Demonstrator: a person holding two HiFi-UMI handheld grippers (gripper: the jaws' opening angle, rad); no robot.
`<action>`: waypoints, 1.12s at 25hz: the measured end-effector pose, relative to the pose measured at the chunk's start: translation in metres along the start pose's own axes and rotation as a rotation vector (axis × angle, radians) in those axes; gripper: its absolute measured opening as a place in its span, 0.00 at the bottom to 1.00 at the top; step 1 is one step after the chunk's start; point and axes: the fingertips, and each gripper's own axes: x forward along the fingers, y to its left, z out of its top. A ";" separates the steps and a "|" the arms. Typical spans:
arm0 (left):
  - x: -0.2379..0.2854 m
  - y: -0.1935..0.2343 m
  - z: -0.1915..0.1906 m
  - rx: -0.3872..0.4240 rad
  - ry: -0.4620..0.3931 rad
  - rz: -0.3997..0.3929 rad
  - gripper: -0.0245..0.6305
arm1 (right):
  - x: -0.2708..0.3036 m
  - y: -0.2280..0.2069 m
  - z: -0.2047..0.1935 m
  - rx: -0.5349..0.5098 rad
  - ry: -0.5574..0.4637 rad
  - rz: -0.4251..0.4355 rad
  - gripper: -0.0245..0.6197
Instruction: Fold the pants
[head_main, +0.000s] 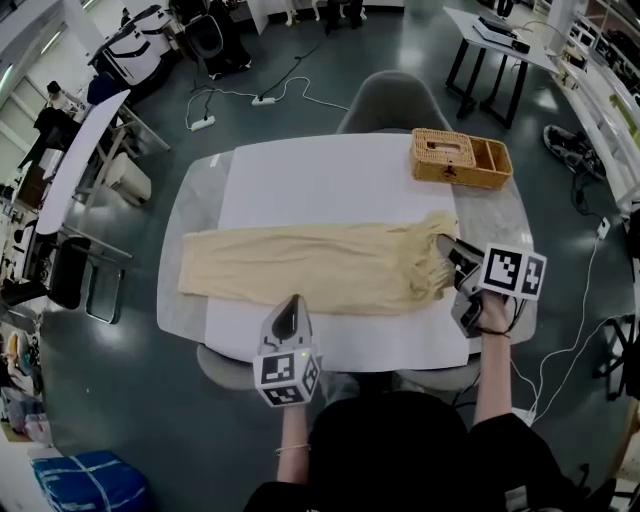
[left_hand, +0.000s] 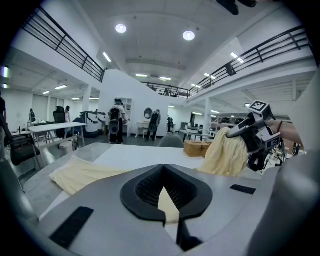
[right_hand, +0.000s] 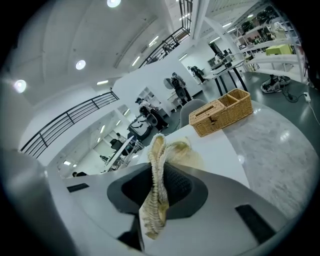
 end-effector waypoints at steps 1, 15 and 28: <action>-0.001 0.007 0.000 -0.002 -0.002 -0.004 0.05 | 0.004 0.007 -0.001 -0.001 -0.004 0.003 0.14; -0.017 0.096 -0.006 0.008 0.007 -0.092 0.05 | 0.063 0.101 -0.034 -0.032 -0.039 0.013 0.14; -0.033 0.135 -0.008 0.041 0.012 -0.133 0.05 | 0.102 0.156 -0.047 -0.069 -0.050 0.057 0.14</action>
